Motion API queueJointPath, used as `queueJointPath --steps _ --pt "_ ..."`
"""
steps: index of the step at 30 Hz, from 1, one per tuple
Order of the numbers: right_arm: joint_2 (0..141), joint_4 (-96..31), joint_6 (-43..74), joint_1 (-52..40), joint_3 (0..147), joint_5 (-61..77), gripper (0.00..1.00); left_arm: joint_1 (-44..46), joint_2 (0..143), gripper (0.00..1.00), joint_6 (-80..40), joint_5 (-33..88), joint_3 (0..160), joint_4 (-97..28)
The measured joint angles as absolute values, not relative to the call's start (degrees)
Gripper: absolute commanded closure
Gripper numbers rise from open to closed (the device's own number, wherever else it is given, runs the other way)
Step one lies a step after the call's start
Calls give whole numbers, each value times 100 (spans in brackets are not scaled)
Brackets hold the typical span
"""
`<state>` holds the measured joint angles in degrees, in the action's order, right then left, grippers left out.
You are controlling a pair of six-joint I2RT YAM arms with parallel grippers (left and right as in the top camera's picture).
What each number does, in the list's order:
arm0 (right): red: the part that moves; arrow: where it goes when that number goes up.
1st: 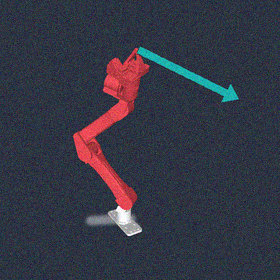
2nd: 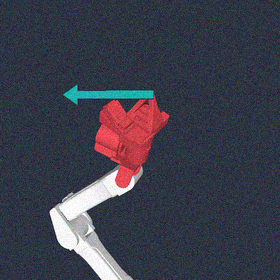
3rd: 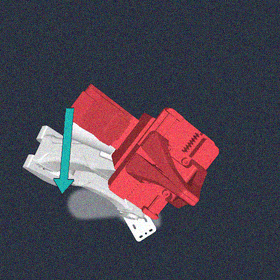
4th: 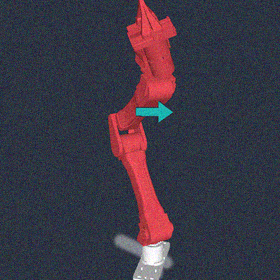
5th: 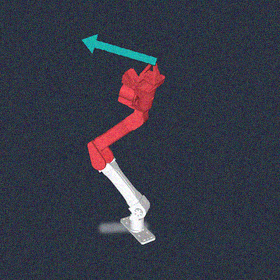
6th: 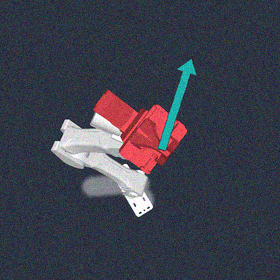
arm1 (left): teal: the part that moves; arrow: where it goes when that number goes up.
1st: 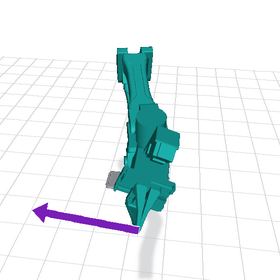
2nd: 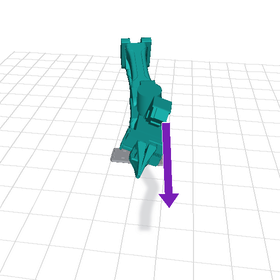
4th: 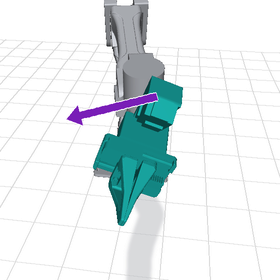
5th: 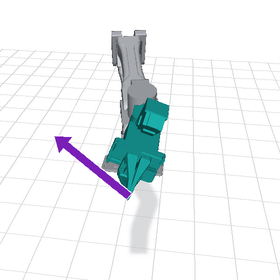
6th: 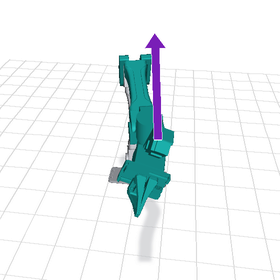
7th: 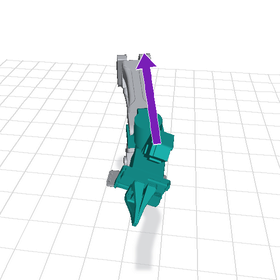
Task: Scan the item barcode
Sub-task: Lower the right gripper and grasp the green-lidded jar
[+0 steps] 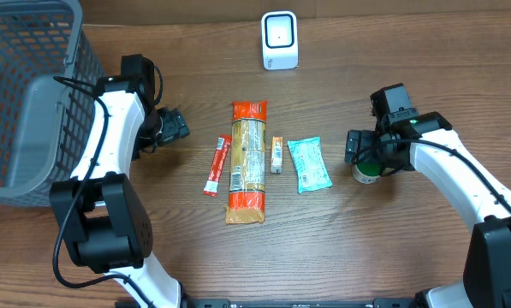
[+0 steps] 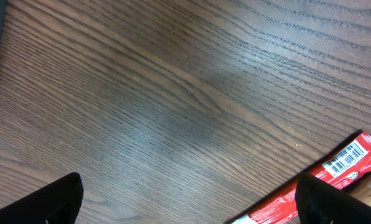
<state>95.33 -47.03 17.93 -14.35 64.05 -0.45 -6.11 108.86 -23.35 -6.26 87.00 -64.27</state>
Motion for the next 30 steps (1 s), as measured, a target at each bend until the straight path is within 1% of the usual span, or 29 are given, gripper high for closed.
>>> queueJointPath --steps 1,5,6,7,12,15,25,27,30 --pt "9533 -4663 1776 -1435 6405 -47 3 -611 10886 0 -2335 -628 8700 -6427" --pt "9533 -4591 1616 -1435 6405 -60 31 -611 10886 0 -2335 -628 8700 -6427" --pt "9533 -4598 1597 -1435 6405 -67 36 -611 10886 0 -2335 -628 8700 -6427" --pt "9533 -4598 1588 -1435 6405 -89 37 -611 10886 0 -2335 -626 8700 -6427" --pt "9531 -4539 1538 -1435 6375 -89 35 -611 10886 0 -2335 -628 8700 -6427" --pt "9507 -4456 1544 -1435 6316 -89 28 -611 10886 0 -2335 -626 8700 -6427" --pt "9504 -4368 1516 -1433 5959 -89 27 -611 10886 0 -2335 -626 8700 -6427" --pt "9504 -4383 1522 -1435 5948 -86 23 -611 10886 0 -2335 -628 8700 -6427" --pt "9504 -4397 1498 -1435 5881 -86 23 -611 10886 1 -2335 -628 8700 -6427"
